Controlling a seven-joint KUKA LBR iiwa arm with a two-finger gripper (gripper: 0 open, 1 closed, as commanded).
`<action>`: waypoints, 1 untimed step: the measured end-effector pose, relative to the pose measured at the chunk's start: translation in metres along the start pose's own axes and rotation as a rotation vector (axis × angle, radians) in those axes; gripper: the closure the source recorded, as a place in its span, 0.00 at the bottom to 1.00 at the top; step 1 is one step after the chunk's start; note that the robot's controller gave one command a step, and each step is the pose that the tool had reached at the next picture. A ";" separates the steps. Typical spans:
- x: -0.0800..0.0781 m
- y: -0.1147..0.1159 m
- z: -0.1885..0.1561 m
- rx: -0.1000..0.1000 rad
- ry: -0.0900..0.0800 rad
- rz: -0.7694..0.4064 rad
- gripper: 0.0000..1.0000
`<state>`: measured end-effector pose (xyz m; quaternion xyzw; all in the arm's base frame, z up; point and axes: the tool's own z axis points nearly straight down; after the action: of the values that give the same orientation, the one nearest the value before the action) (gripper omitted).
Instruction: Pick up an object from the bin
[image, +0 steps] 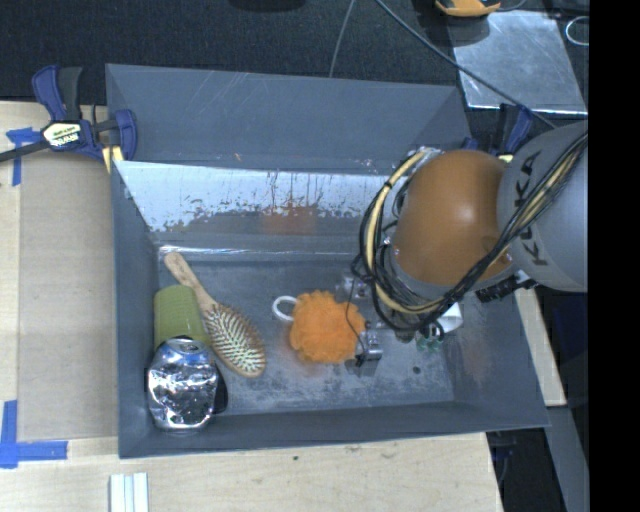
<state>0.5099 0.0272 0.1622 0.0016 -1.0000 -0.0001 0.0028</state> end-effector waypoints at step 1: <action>0.007 -0.004 0.034 0.000 -0.001 -0.263 0.00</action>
Offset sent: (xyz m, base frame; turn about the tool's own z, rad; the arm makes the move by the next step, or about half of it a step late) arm -0.0074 -0.0041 -0.0339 -0.2640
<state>0.5032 0.0229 0.1281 0.1329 -0.9911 -0.0005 0.0020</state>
